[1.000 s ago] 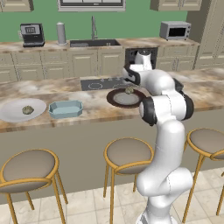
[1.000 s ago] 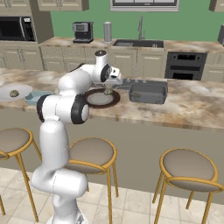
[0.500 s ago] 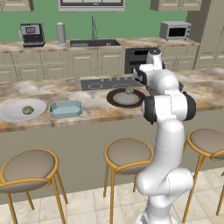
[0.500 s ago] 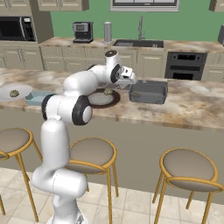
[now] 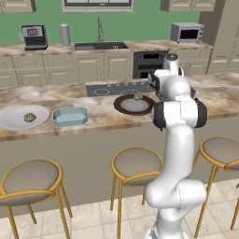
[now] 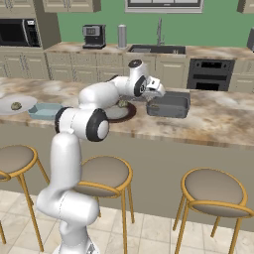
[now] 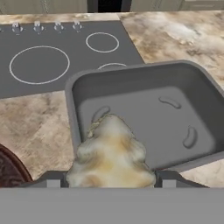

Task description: Place two dumplings into each of the tupperware containers and then place the containers in the fridge.

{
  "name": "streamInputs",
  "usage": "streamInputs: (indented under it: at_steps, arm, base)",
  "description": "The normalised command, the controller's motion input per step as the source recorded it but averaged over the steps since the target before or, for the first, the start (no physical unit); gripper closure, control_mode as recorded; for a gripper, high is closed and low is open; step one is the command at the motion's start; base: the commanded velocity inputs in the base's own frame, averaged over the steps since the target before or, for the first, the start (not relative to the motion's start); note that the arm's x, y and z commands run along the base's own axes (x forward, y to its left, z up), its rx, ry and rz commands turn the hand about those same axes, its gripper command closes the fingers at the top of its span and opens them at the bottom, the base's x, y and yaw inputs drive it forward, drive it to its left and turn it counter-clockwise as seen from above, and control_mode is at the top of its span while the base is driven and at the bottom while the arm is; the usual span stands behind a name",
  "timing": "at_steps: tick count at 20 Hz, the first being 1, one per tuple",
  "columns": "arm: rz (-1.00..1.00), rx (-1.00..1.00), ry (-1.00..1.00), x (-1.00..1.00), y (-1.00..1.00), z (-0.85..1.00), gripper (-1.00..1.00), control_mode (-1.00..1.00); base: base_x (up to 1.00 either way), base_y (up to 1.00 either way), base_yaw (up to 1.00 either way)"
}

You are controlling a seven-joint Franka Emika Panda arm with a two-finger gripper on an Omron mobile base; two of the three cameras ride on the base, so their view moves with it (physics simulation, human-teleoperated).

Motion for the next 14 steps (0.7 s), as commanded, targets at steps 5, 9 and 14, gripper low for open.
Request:
streamInputs:
  at_steps: [5,9,14]
  arm:
    - [0.00,0.00,0.00,0.34,-0.25,-0.05,1.00,-1.00]
    - [0.00,0.00,0.00,0.04,-0.10,-0.15,1.00,-1.00]
    - [0.00,0.00,0.00,0.00,0.00,-0.28,1.00,-1.00]
  base:
    - [0.00,0.00,0.00]
    - [0.00,0.00,0.00]
    - [0.00,0.00,0.00]
